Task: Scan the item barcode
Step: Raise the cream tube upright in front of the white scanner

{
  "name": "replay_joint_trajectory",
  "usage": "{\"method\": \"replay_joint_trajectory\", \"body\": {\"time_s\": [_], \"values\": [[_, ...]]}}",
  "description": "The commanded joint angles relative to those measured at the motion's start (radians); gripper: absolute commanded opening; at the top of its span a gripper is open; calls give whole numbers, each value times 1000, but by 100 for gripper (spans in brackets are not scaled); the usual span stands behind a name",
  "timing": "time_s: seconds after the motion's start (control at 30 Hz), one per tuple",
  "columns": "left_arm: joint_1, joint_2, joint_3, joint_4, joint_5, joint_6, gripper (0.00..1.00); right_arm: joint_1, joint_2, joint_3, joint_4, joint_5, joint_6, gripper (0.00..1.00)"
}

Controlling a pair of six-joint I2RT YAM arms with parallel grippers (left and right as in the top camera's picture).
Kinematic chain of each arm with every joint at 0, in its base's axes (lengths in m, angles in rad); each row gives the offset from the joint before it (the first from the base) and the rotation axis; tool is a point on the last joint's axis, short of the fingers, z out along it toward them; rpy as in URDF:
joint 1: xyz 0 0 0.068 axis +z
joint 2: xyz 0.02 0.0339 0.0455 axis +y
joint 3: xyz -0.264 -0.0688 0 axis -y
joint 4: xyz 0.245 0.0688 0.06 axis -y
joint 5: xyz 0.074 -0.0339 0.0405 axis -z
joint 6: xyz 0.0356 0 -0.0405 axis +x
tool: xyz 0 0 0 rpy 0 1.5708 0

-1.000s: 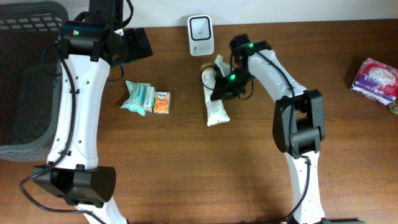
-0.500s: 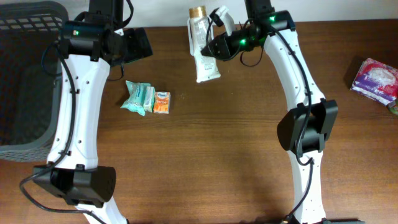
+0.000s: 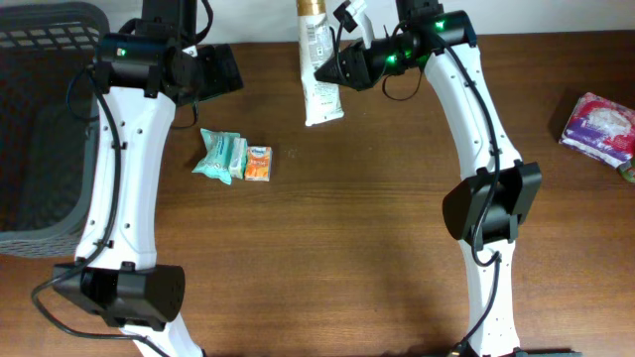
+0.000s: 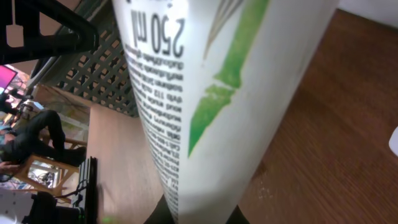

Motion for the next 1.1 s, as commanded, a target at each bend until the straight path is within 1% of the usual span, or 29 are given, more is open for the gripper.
{"method": "replay_joint_trajectory", "body": {"time_s": [0.0,0.17,0.23,0.27,0.3,0.37,0.4,0.47,0.53,0.57,0.6,0.63,0.73,0.8,0.9,0.97,1.07], "values": [[6,0,3,2,-11,16,99,-23,-44,39,-16,-27,-17,4],[6,0,3,2,-11,16,99,-23,-44,39,-30,-19,-17,4],[6,0,3,2,-11,16,99,-23,-44,39,-36,51,-6,4],[6,0,3,2,-11,16,99,-22,-44,39,-36,124,24,4],[6,0,3,2,-11,16,99,-19,-44,41,-35,244,76,4],[6,0,3,2,-11,16,99,-5,-49,68,-45,655,225,4],[6,0,3,2,-11,16,99,16,-50,91,-64,871,261,4],[6,0,3,2,-11,16,99,69,-49,100,-69,1279,280,4],[6,0,3,2,-11,16,99,149,-32,83,-17,1693,279,4],[6,0,3,2,-11,16,99,182,-21,69,38,1835,262,4],[6,0,3,2,-11,16,99,203,-8,54,89,1911,227,4],[6,0,3,2,-11,16,99,215,7,50,126,1935,196,4],[6,0,3,2,-11,16,99,221,57,47,208,1936,188,4],[6,0,3,2,-11,16,99,227,104,46,281,1936,116,4],[6,0,3,2,-11,16,99,252,151,45,357,1936,94,4],[6,0,3,2,-11,16,99,275,183,43,401,1939,24,4],[6,0,3,2,-11,16,99,300,220,40,452,1964,12,4]]}}
